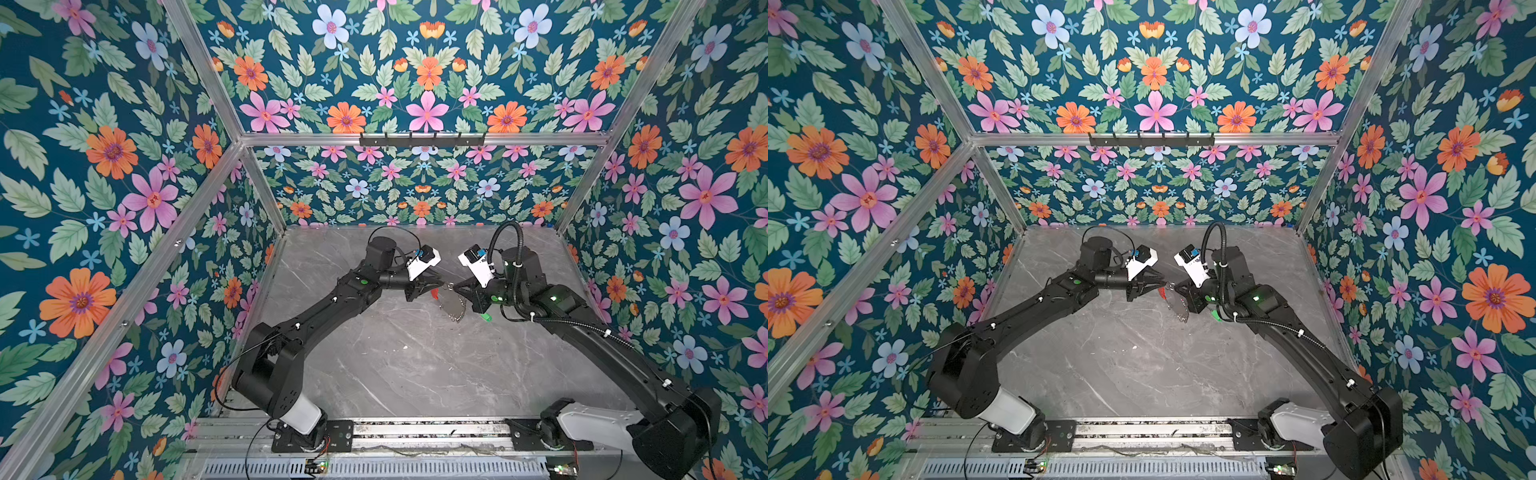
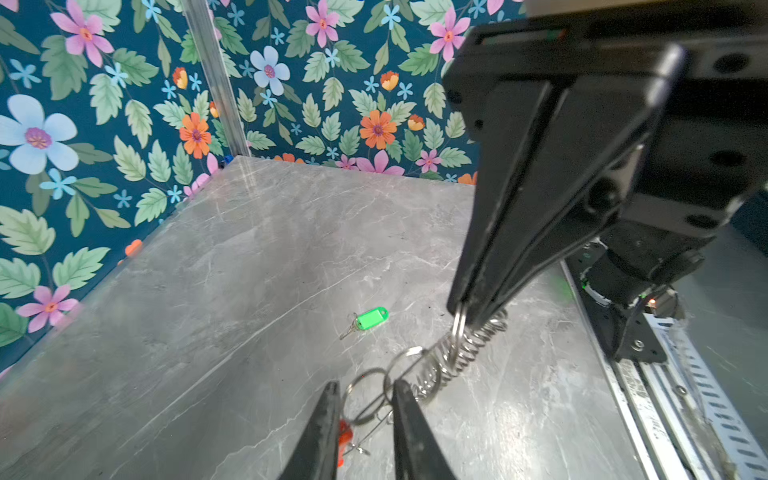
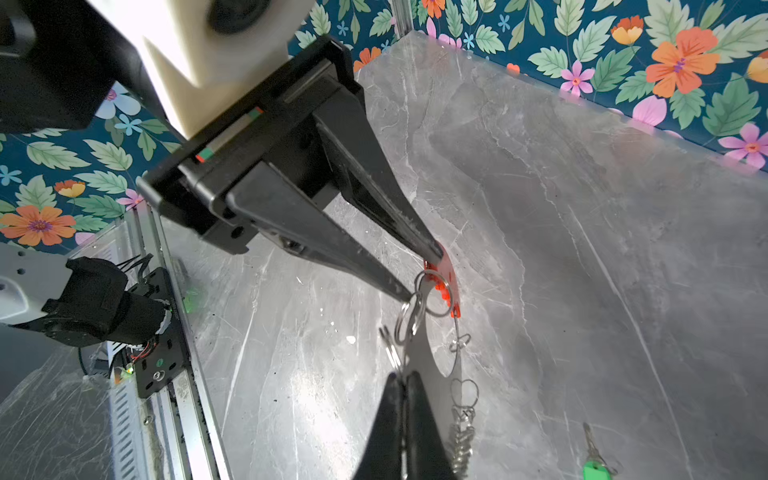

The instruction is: Put the keys on the keyring

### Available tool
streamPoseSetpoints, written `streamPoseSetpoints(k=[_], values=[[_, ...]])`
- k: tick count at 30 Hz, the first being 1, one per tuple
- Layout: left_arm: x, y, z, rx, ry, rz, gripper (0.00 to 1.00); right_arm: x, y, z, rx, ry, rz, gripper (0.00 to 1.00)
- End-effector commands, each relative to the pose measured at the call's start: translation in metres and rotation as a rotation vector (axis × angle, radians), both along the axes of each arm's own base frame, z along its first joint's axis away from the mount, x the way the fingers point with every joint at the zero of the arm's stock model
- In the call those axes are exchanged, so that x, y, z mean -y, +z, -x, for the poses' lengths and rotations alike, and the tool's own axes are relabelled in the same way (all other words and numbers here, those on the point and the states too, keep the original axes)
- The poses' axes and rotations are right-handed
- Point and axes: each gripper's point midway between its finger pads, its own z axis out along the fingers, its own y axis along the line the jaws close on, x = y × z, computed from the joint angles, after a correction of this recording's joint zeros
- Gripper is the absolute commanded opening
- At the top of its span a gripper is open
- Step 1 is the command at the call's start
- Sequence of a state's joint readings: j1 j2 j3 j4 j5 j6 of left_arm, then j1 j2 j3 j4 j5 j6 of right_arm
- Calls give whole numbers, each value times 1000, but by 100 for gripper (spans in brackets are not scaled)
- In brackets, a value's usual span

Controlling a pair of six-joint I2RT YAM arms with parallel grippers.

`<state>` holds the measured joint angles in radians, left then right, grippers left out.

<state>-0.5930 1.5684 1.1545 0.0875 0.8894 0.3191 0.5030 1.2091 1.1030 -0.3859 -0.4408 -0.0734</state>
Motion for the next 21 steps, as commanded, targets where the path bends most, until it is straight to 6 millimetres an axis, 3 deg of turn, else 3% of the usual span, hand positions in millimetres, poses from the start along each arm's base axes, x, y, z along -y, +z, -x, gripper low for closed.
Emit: streamPoseSetpoints(k=[1, 12, 21], values=[[2, 4, 12, -29, -71, 27, 27, -6, 6, 1, 22, 33, -20, 0], [-6, 21, 23, -22, -100, 68, 26, -7, 3, -2, 5, 27, -18, 0], [0, 16, 22, -71, -122, 89, 27, -14, 9, 1, 4, 52, -50, 0]])
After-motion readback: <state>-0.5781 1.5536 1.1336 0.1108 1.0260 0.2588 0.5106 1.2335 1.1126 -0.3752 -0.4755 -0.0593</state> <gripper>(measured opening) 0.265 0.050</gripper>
